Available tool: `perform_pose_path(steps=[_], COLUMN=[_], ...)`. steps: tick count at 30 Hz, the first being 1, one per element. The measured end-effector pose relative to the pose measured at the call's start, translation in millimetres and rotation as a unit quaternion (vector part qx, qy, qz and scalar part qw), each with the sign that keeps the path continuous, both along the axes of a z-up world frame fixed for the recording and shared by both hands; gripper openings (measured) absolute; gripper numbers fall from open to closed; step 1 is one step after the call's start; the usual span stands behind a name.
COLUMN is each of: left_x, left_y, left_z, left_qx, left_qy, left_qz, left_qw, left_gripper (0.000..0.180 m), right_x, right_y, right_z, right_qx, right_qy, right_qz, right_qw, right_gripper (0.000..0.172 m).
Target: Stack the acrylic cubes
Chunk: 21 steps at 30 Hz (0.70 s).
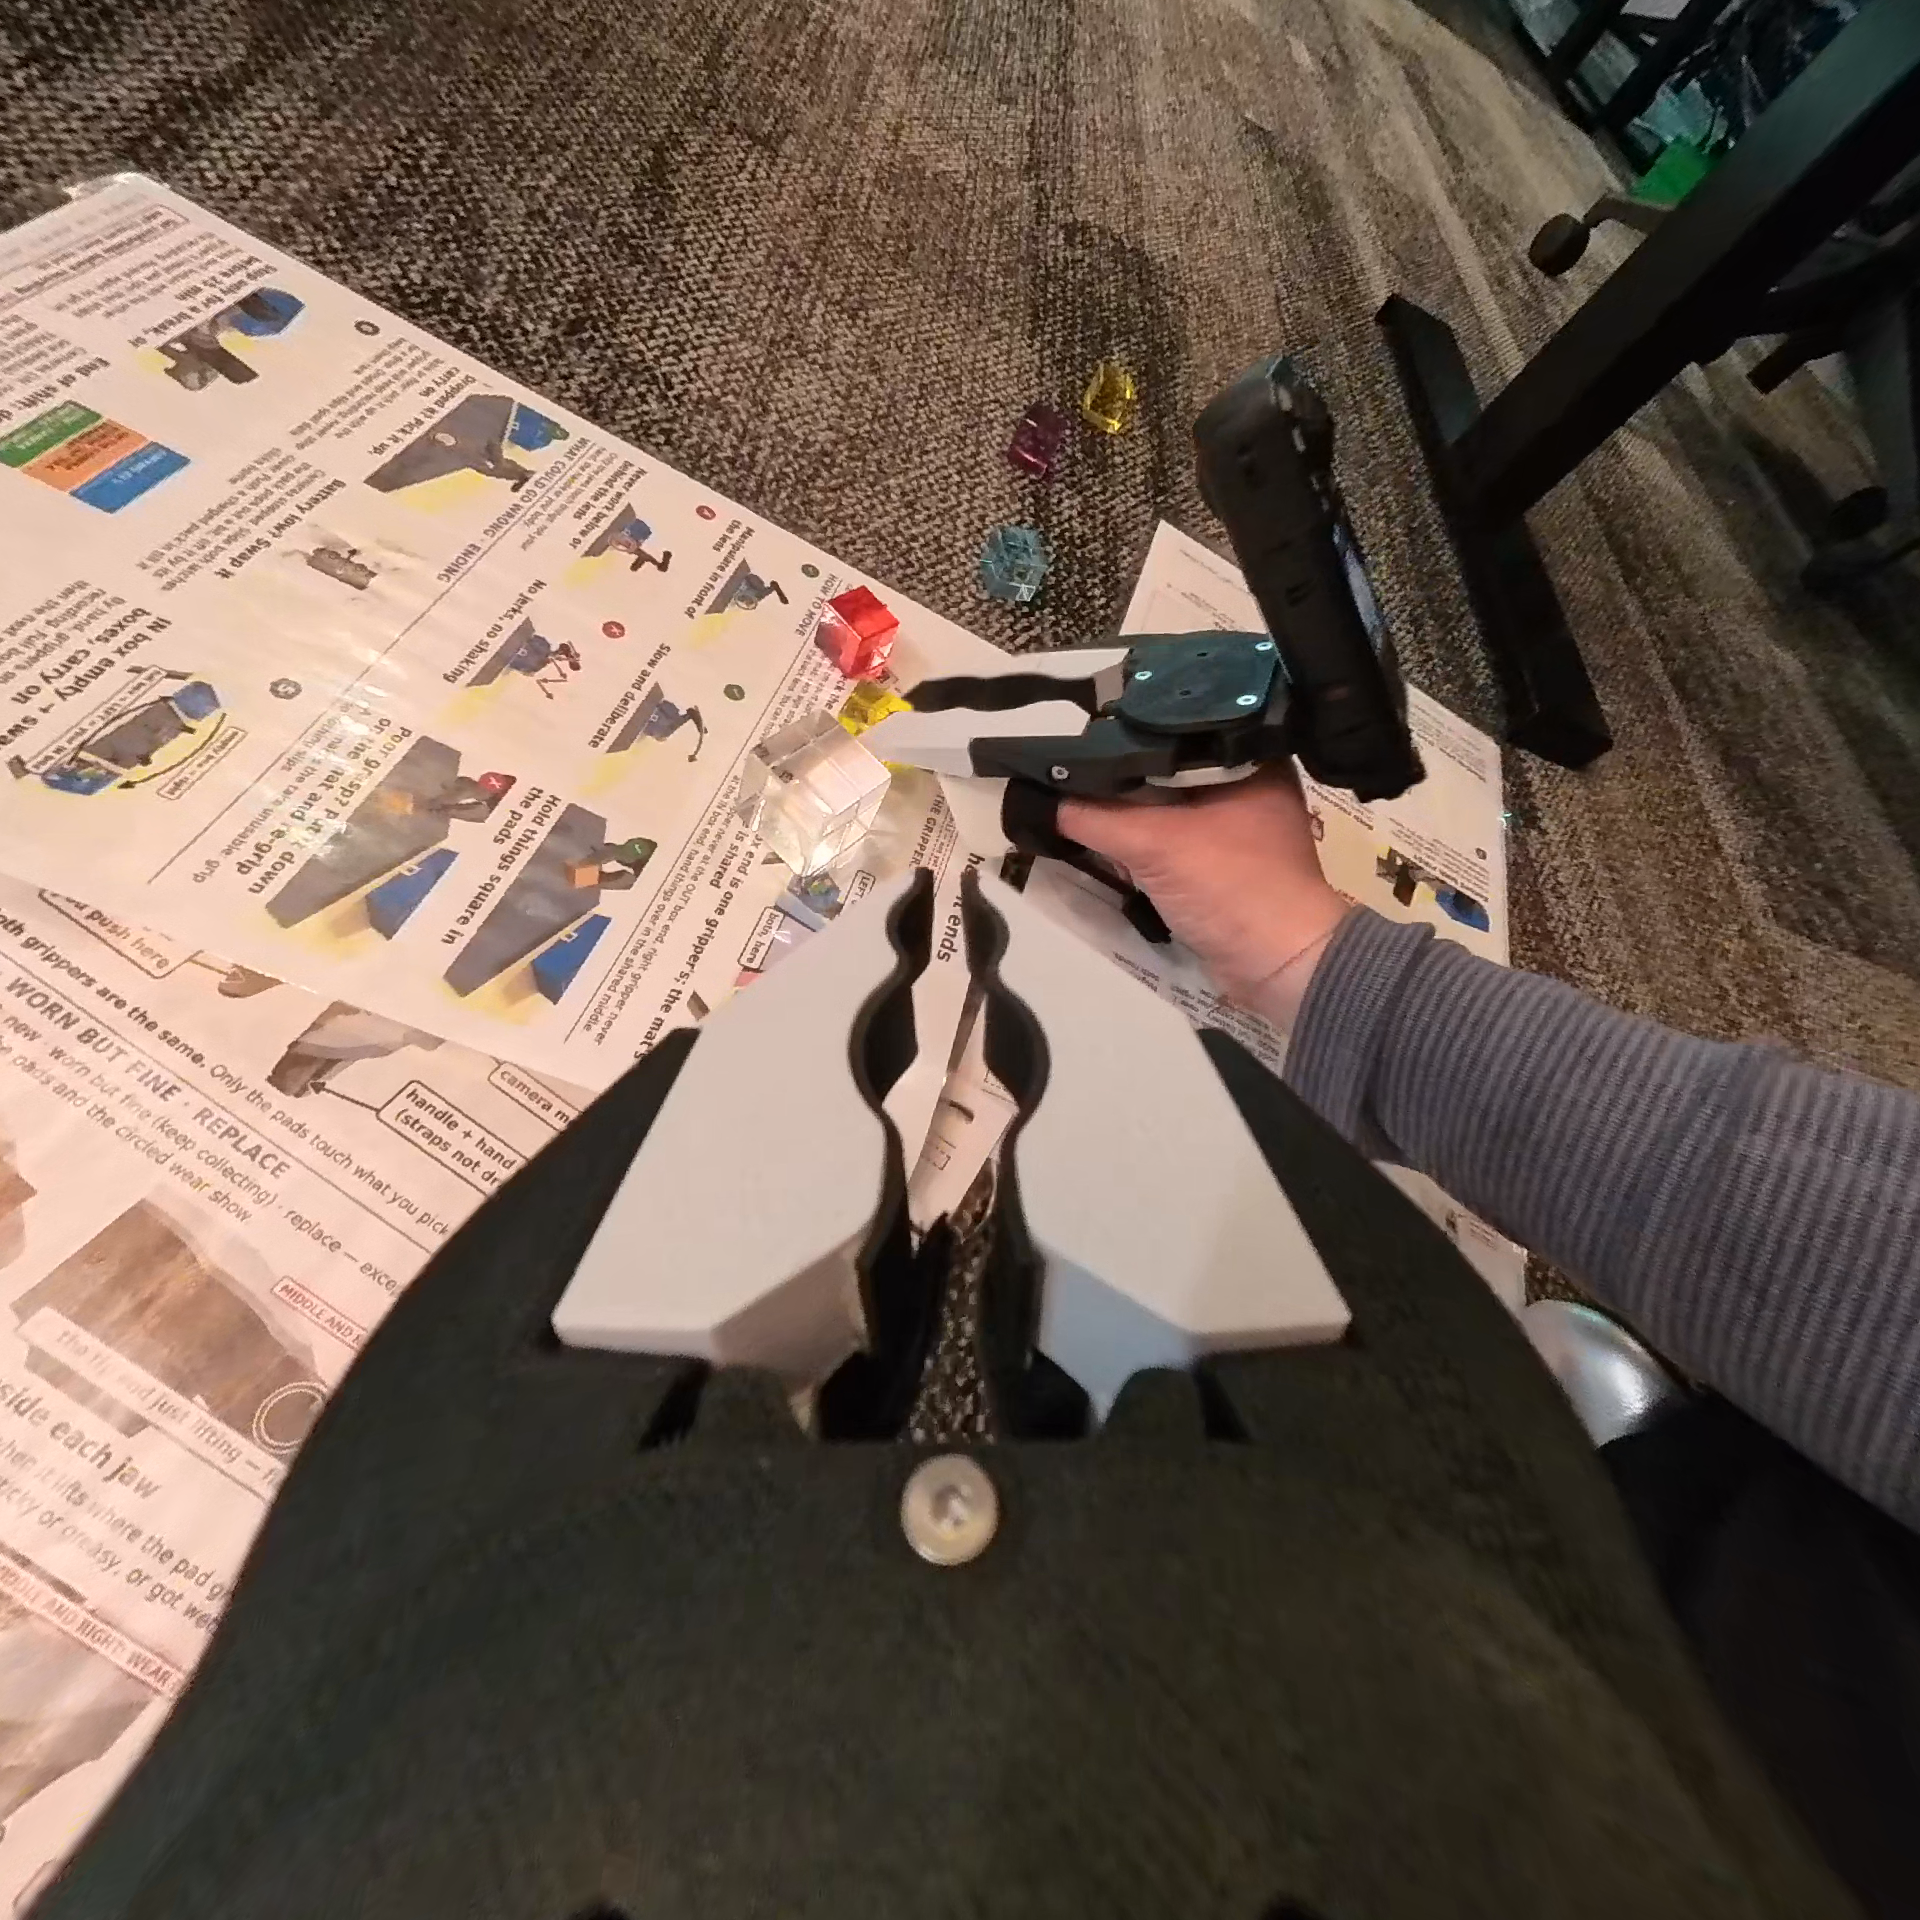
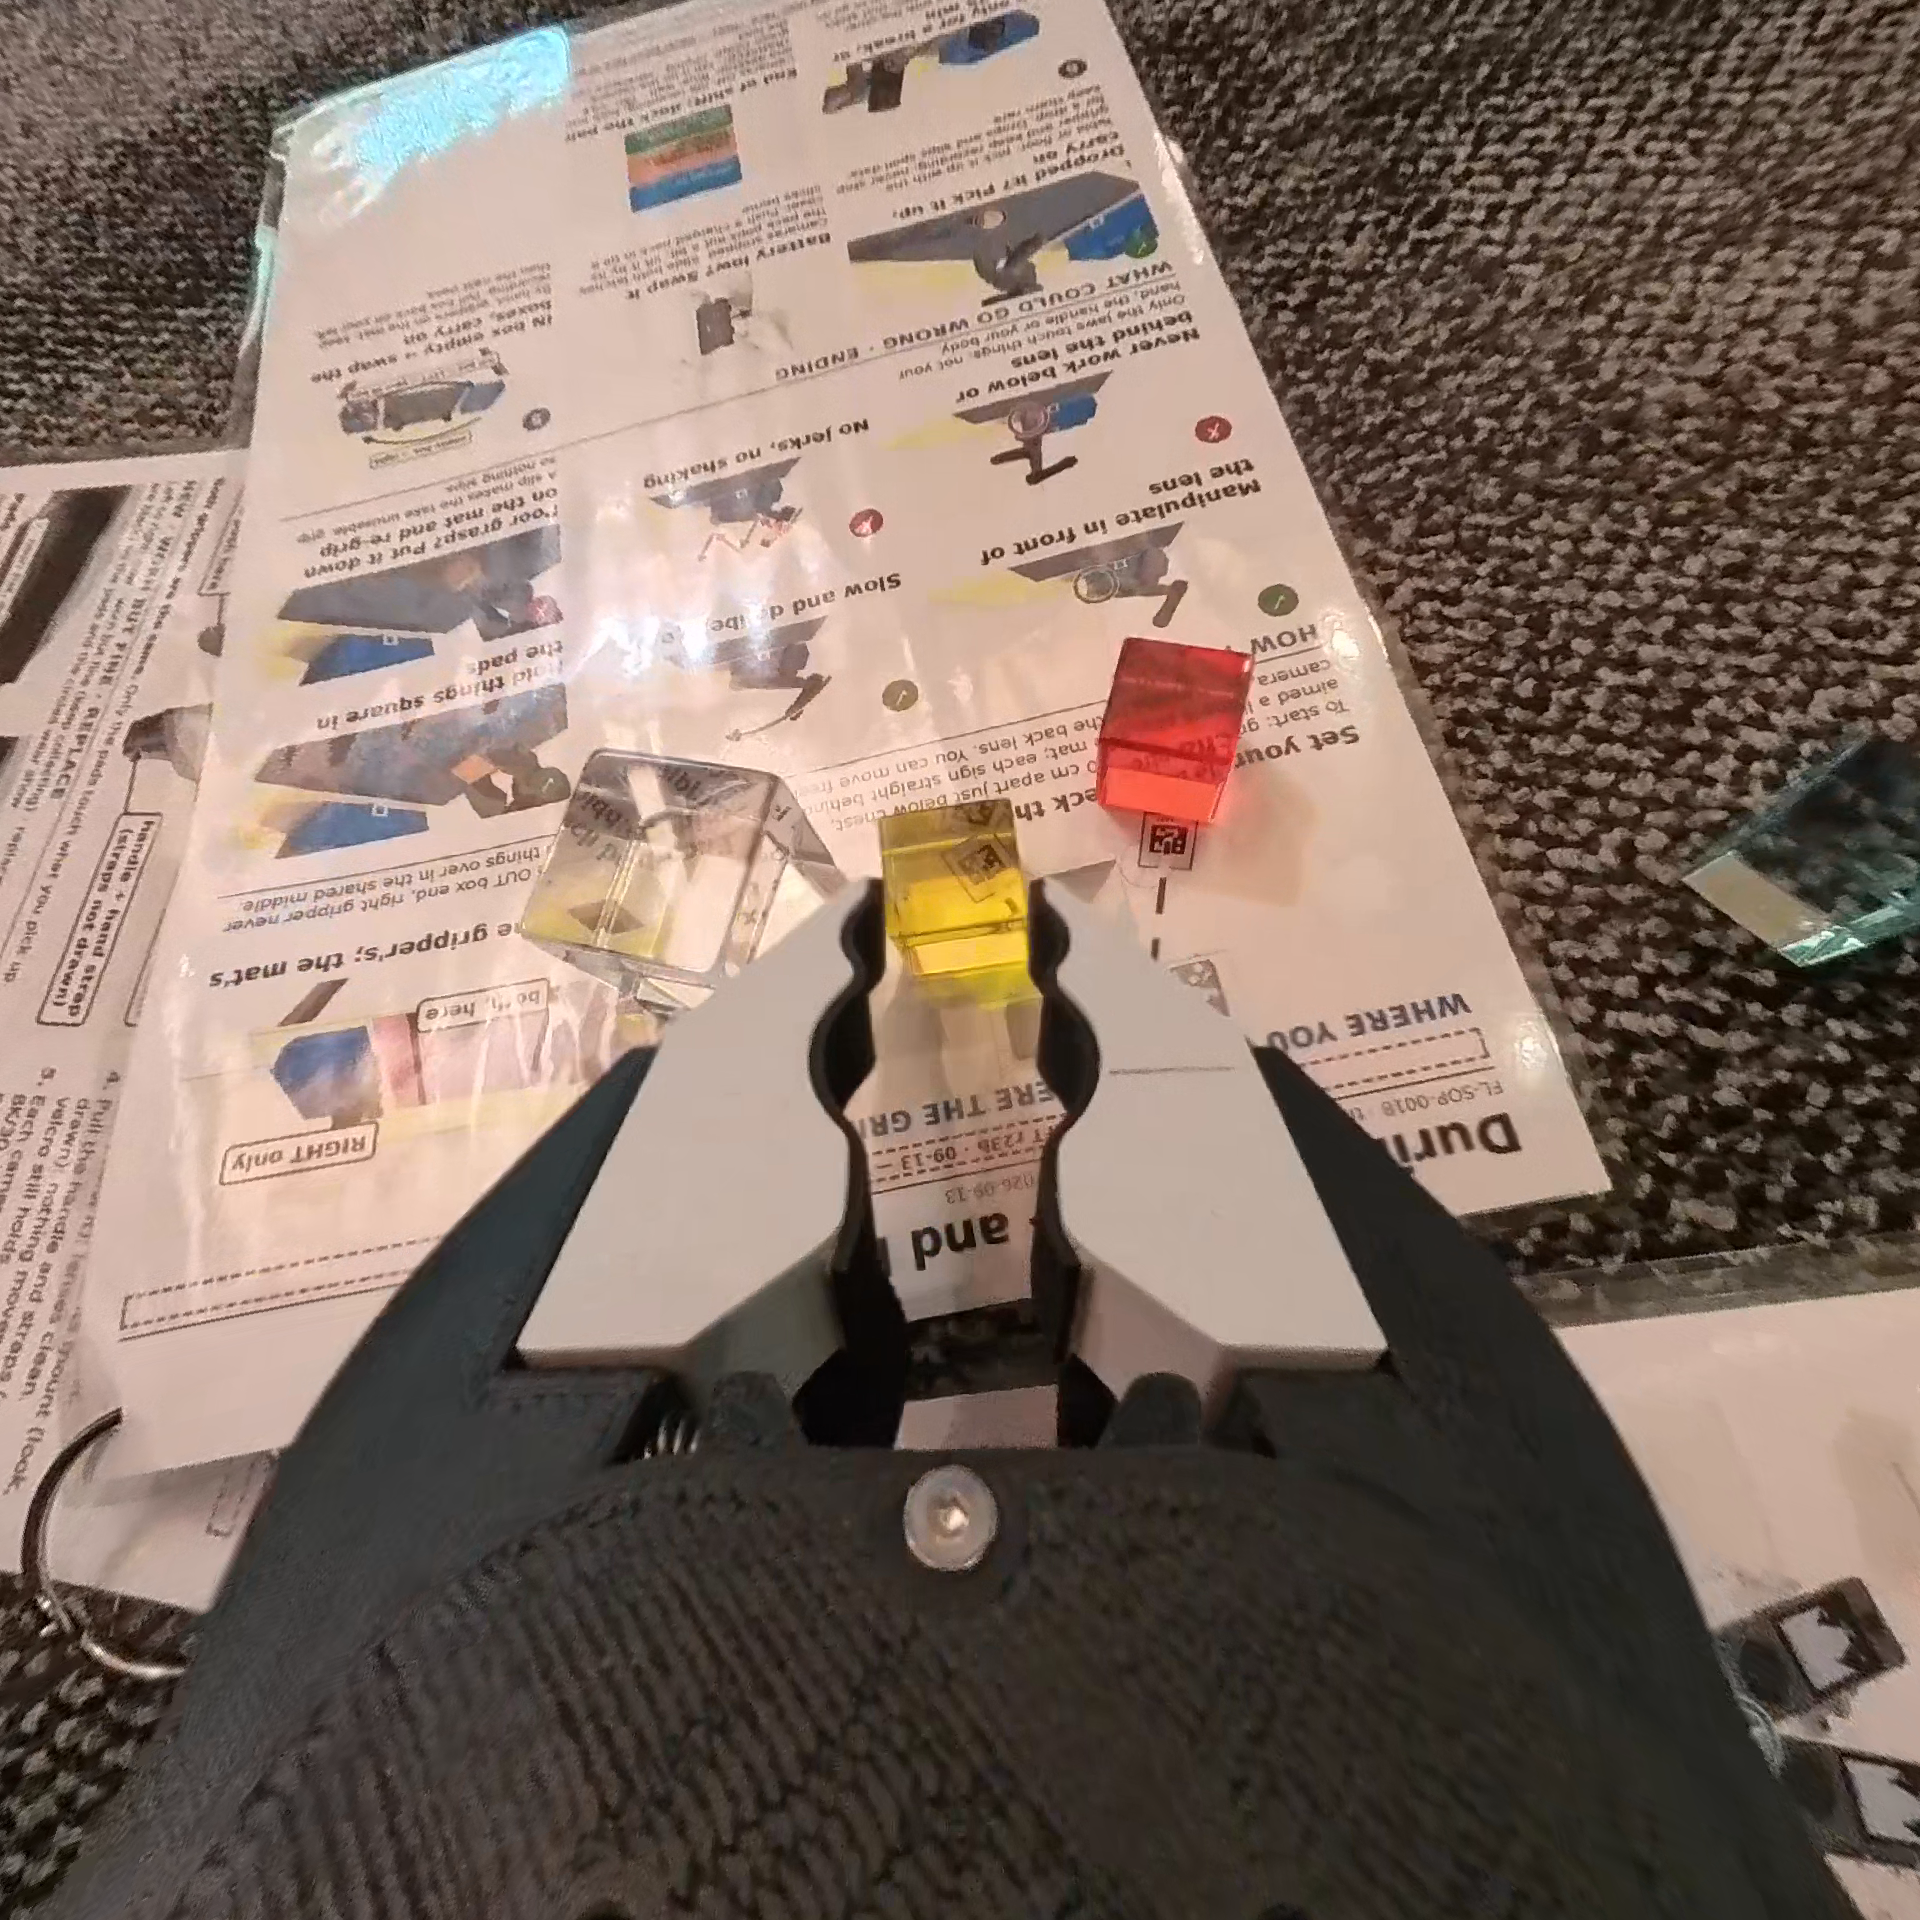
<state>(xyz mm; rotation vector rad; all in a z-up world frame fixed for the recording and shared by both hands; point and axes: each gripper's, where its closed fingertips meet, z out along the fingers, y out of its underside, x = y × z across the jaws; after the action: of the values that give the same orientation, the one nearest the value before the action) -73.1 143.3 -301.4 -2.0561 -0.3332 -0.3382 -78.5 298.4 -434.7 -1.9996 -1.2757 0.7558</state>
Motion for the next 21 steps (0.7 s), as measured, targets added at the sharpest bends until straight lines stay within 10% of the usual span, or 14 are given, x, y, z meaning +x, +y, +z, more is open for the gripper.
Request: perform_pose_path(steps=[11,21], left_x=[-3,-1], left_y=[-1,-1], left_z=[6,8], left_qx=[0.010,0.013], left_qy=[-0.007,-0.007], left_qz=[0.008,0.001], left_qw=[1.000,1.000], left_gripper=[0.003,0.000], right_x=[-10,-21], right_y=[-11,-49], right_z=[58,43], right_qx=[-0.002,0.038], right_qy=[0.094,0.035], right_qz=[0.023,0.116], right_qw=[0.995,0.992], right_gripper=[0.025,0.025])
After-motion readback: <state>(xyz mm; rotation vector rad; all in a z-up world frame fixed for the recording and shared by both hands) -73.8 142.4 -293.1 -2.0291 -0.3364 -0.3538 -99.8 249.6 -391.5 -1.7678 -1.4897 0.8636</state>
